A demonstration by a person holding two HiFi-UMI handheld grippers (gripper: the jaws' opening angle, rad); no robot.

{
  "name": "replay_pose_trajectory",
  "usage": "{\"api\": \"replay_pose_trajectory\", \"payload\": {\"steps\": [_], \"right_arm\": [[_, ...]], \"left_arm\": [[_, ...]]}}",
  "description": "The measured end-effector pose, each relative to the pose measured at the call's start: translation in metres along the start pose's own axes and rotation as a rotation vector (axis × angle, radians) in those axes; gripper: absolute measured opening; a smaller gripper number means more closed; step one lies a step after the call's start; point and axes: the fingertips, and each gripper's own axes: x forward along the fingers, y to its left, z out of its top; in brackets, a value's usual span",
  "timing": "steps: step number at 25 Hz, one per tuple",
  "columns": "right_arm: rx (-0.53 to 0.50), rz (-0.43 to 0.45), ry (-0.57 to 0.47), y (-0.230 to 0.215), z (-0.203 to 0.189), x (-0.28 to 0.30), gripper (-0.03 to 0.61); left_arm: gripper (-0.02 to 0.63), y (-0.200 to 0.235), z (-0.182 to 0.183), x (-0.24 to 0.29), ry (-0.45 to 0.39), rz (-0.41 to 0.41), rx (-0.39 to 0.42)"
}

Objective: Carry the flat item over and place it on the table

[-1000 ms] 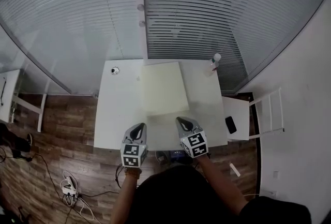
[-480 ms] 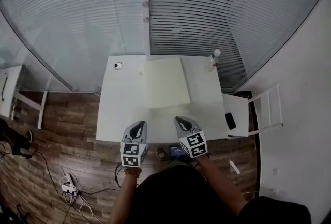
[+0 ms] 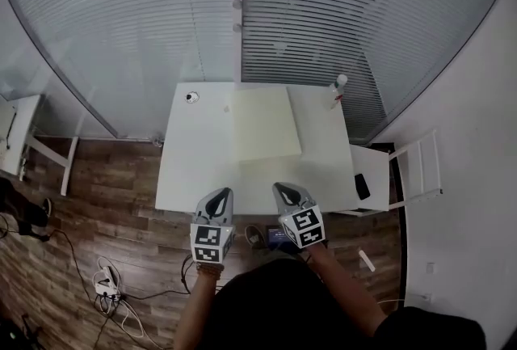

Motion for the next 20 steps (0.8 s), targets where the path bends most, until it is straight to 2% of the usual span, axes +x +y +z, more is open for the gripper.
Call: {"api": "replay_pose_trajectory", "payload": {"steps": [8,20], "right_arm": [[-0.016,0.008,-0.013,0.023,0.004,-0.018,-0.002],[-0.049,-0.002,-0.063,0.052,0.023,-0.067,-0.002]], "left_arm": [[0.02,-0.01,-0.002,-0.023,-0.028,0.004,-0.001],[0.02,-0.043,0.025,-0.071,-0.136,0.002,0.028]]}}
